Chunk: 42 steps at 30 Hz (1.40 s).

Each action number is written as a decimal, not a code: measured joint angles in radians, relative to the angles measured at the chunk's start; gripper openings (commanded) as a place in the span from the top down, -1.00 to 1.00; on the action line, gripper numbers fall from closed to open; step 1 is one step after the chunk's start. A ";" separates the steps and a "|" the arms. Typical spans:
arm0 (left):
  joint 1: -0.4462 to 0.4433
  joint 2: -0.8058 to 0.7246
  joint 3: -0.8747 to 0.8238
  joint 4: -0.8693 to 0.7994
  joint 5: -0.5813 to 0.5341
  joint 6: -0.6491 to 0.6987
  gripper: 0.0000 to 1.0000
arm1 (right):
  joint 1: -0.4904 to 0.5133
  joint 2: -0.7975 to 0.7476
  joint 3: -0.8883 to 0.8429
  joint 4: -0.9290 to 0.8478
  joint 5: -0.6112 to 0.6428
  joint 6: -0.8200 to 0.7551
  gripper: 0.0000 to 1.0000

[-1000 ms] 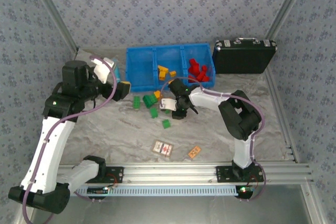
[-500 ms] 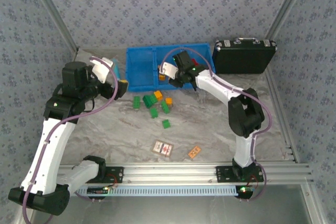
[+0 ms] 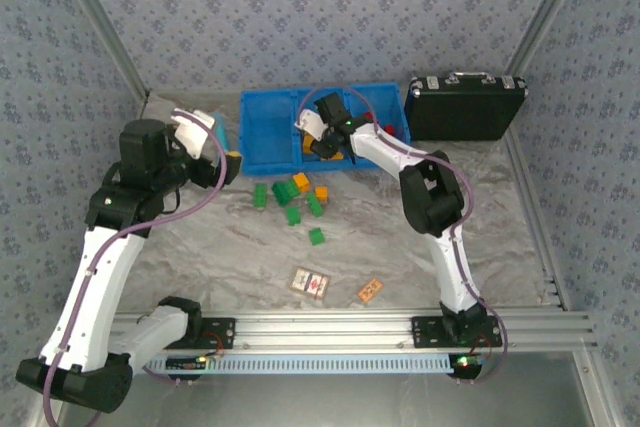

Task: Sort the legos into containers by color
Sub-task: Place the lego in the container, then pick up the lego from the center of the table.

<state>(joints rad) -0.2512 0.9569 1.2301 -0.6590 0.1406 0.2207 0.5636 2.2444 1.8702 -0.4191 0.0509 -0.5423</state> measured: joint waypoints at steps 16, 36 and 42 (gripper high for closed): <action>-0.014 -0.176 -0.064 0.042 0.020 -0.012 -1.00 | 0.147 -0.381 -0.211 -0.162 0.031 0.514 -0.05; -0.020 -0.249 -0.123 0.080 0.035 -0.054 -1.00 | 0.245 -0.359 -0.507 -0.112 -0.062 1.111 -0.14; -0.026 -0.257 -0.123 0.080 0.034 -0.054 -1.00 | 0.245 -0.280 -0.456 -0.135 -0.038 1.096 -0.08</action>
<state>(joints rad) -0.2775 0.7002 1.1069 -0.5793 0.1741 0.1669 0.8085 1.9640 1.4143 -0.5541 0.0128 0.5541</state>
